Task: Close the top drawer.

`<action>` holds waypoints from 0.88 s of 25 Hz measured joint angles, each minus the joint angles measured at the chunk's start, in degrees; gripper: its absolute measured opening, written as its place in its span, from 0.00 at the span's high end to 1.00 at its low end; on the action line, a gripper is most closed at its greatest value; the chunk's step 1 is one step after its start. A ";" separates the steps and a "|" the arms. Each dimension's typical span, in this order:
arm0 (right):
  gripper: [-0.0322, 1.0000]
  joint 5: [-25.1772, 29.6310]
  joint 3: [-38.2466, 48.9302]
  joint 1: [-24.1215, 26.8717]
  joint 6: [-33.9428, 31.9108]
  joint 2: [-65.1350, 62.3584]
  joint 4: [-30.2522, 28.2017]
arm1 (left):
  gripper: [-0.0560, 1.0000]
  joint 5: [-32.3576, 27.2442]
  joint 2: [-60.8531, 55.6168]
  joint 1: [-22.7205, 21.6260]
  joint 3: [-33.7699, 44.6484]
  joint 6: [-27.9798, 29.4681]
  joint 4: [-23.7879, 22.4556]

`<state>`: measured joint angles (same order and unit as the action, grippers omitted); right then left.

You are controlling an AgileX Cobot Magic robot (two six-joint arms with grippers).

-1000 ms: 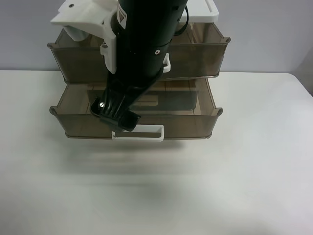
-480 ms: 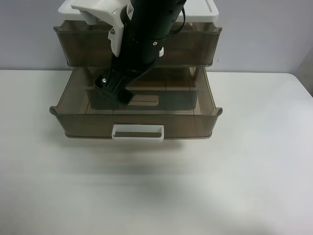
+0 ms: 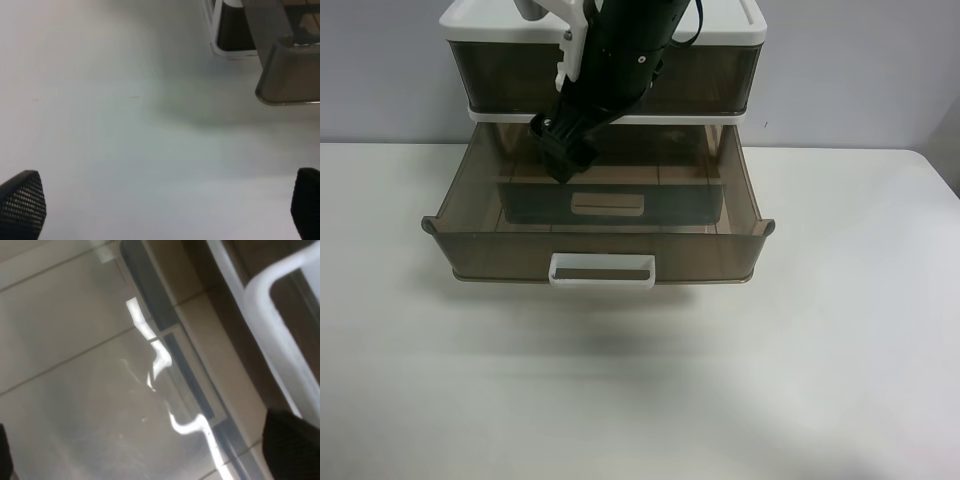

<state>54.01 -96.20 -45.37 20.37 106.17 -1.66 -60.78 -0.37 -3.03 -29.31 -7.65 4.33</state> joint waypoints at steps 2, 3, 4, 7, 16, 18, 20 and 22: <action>0.02 0.11 0.00 0.00 0.57 -0.55 1.02 | 0.01 0.00 0.00 0.00 0.00 0.00 0.00; 0.02 0.16 0.00 0.00 0.67 -1.28 1.66 | 0.01 0.00 0.00 0.00 0.00 0.00 0.00; 0.02 0.36 0.00 -0.20 0.98 -2.44 1.97 | 0.01 0.00 0.00 0.00 0.00 0.00 0.00; 0.02 3.04 -0.20 -1.55 0.97 -8.02 1.97 | 0.01 0.00 0.00 0.00 0.00 0.00 0.00; 0.02 15.37 0.36 -4.09 -7.90 -25.69 1.66 | 0.01 0.00 0.00 0.00 0.00 0.00 0.00; 0.02 15.45 2.62 -4.16 -9.10 -29.15 1.21 | 0.01 0.00 0.00 0.00 0.00 0.00 0.00; 0.02 15.45 6.91 -4.20 -10.17 -33.15 1.08 | 0.01 0.00 0.00 0.00 0.00 0.00 0.00; 0.02 15.45 12.22 -4.20 -10.54 -38.34 0.78 | 0.01 0.00 0.00 0.00 0.00 0.00 0.00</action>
<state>69.46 -83.98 -49.57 9.84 67.82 -0.88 -60.78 -0.37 -3.03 -29.31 -7.65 4.33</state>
